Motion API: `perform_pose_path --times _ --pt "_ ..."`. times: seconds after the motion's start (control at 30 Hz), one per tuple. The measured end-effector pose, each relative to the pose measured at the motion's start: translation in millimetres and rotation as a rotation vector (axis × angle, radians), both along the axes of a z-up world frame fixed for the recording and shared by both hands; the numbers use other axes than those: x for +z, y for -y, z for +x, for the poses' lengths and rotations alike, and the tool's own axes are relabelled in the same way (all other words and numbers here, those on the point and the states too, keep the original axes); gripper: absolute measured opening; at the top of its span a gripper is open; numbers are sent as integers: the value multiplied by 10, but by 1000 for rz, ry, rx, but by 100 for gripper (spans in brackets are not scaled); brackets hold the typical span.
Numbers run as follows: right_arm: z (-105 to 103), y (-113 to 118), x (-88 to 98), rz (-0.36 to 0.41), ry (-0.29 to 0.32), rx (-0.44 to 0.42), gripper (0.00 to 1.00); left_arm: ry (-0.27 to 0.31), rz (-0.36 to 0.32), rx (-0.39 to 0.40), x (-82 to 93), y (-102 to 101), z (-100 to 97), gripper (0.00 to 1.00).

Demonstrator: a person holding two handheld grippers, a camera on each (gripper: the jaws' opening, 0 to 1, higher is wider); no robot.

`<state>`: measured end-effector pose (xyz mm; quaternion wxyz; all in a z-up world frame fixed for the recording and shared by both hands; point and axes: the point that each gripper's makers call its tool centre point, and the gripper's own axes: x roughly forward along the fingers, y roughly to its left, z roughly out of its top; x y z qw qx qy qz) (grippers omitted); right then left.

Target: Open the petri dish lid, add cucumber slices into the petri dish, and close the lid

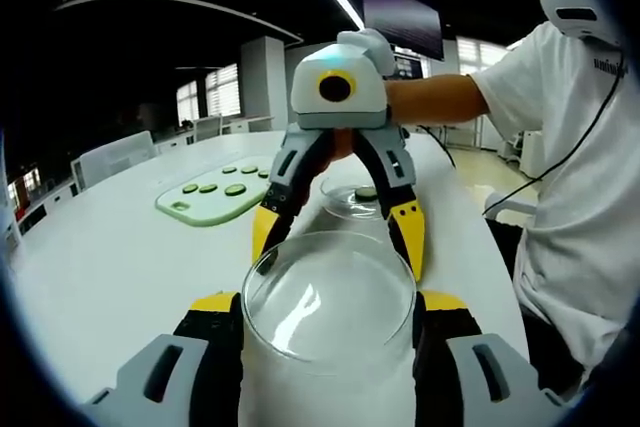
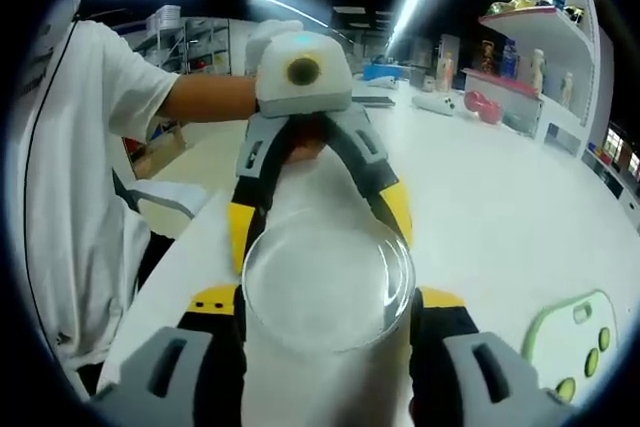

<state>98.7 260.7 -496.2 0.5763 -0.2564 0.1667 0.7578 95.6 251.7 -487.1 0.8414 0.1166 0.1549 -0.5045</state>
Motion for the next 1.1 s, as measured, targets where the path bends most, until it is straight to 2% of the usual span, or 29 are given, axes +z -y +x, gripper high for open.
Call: perform_pose_path --times 0.5,1.1 --pt "-19 5 4 1 0 13 64 -2 3 14 4 2 -25 67" --pt "-32 21 94 -7 43 17 64 23 12 21 69 16 -39 67"
